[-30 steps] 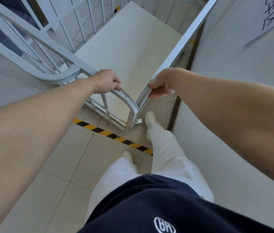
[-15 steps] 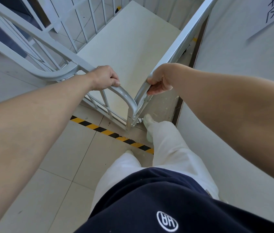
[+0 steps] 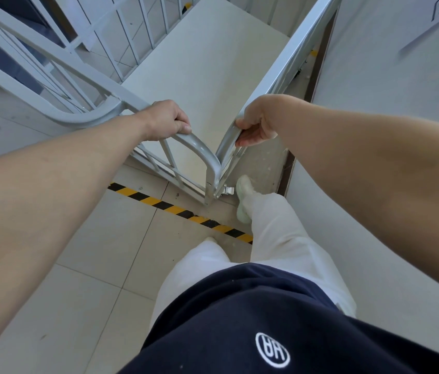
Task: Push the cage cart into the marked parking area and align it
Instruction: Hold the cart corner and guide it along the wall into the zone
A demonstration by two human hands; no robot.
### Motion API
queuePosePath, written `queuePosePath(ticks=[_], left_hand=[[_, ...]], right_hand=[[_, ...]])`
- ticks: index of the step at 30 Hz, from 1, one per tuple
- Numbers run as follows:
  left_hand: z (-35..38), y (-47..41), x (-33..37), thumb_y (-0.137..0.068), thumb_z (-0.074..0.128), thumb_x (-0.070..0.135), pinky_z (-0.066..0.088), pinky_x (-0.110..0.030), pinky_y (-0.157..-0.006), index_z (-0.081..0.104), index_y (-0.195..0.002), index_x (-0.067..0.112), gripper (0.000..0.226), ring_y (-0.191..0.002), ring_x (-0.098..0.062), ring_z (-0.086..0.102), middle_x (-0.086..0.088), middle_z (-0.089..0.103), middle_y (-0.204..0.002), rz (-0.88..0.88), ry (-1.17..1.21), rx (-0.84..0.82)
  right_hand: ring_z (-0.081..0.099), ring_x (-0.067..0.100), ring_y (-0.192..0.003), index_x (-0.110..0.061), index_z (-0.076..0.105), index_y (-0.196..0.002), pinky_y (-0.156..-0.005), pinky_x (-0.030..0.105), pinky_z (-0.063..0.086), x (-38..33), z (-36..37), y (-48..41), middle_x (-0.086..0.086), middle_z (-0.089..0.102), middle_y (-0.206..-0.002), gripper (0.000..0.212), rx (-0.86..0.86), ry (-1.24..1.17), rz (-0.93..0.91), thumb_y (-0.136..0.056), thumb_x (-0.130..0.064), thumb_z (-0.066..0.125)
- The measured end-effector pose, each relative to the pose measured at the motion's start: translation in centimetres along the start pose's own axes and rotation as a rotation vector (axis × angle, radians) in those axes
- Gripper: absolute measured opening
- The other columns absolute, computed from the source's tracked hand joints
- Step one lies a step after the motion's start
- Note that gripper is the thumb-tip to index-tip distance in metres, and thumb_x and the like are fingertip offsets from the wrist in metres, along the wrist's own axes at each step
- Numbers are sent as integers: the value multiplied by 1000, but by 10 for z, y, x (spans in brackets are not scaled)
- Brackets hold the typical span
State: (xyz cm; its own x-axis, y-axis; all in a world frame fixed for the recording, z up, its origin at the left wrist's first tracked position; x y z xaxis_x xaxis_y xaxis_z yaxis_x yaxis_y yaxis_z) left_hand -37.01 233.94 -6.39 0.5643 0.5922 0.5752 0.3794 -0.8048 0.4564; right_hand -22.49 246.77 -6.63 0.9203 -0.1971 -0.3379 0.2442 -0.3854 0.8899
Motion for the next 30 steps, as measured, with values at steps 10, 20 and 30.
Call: queuePosePath(ticks=[10,20,30], left_hand=[[6,-3,11,-89,59,18,43,-36,-102,72,-102,7,21,-111,-24,59,-12,69,-110,12,5,10],[3,-8,12,-90,59,19,43,-36,-102,71,-103,8,21,-110,-23,58,-10,69,-111,1,0,-1],[0,-6,13,-90,59,19,41,-30,-96,71,-104,9,21,-106,-18,57,-7,68,-111,-11,-1,9]], right_hand=[[60,15,-34,1,54,-73,-68,25,54,6,-9,-3,10,61,-39,35,24,33,0,-101,-15,40],[63,17,-36,2,55,-78,-58,25,56,1,-15,-10,11,64,-45,31,-15,40,4,-100,-16,43],[66,18,-53,2,53,-77,-66,26,56,-4,-19,-8,12,64,-44,29,-95,48,9,-99,-14,44]])
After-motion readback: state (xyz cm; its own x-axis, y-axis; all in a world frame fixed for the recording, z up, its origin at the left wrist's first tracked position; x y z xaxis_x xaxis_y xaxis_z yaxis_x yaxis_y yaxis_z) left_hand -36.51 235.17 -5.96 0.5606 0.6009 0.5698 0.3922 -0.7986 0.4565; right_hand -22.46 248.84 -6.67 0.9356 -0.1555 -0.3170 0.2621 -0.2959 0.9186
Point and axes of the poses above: each hand's wrist, its own y-axis away from the middle knuckle, its own z-axis out of the palm, x = y × z, the point moved 6 cm from there along -y, towards the middle knuckle
